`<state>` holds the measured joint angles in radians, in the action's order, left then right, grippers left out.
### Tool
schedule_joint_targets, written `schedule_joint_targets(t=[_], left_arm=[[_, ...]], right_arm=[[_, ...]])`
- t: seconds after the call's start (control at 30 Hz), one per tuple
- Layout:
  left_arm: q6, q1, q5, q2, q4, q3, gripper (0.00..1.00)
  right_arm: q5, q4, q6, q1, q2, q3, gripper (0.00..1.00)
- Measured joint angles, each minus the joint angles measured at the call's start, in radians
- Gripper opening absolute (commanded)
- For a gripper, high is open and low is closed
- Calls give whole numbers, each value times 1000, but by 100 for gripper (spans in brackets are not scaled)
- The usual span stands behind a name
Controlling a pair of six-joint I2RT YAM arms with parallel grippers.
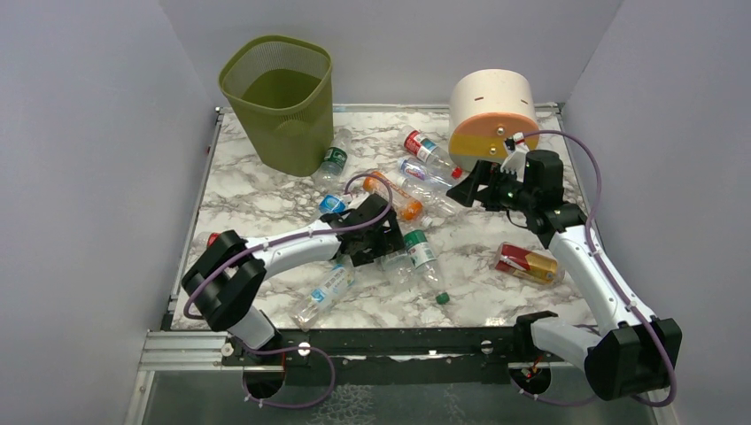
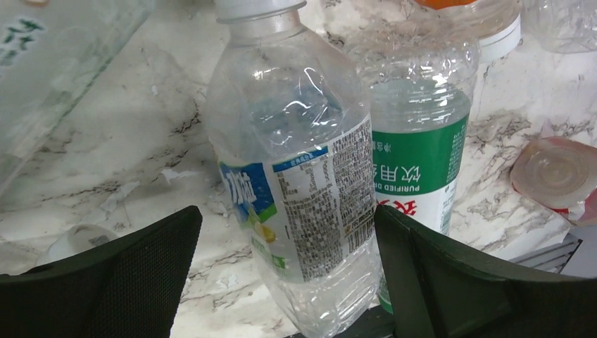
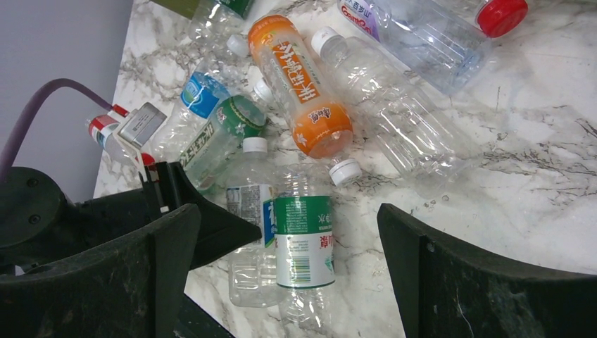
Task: Put the plastic bottles in the bin
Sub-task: Pick up the plastic bottle at the center of the board.
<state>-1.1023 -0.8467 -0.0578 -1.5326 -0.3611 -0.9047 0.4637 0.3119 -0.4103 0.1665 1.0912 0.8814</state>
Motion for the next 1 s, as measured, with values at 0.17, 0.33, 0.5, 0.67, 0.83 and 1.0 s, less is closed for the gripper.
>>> schedule_joint_targets(t=[0.17, 0.33, 0.5, 0.67, 0.83, 1.0], left_arm=[[2, 0, -19, -55, -1, -39, 98], [3, -1, -38, -72, -11, -53, 95], [6, -5, -47, -87, -24, -63, 85], [9, -9, -50, -92, -27, -71, 72], [10, -13, -55, -89, -26, -71, 64], [15, -13, -64, -76, -33, -71, 63]], right_arm=[[0, -2, 0, 0, 0, -1, 99], [1, -4, -1, 0, 0, -20, 100], [2, -5, -8, 0, 0, -35, 99], [6, -7, -10, 0, 0, -40, 100], [14, -15, -15, 0, 0, -49, 100], [23, -19, -20, 0, 0, -58, 100]])
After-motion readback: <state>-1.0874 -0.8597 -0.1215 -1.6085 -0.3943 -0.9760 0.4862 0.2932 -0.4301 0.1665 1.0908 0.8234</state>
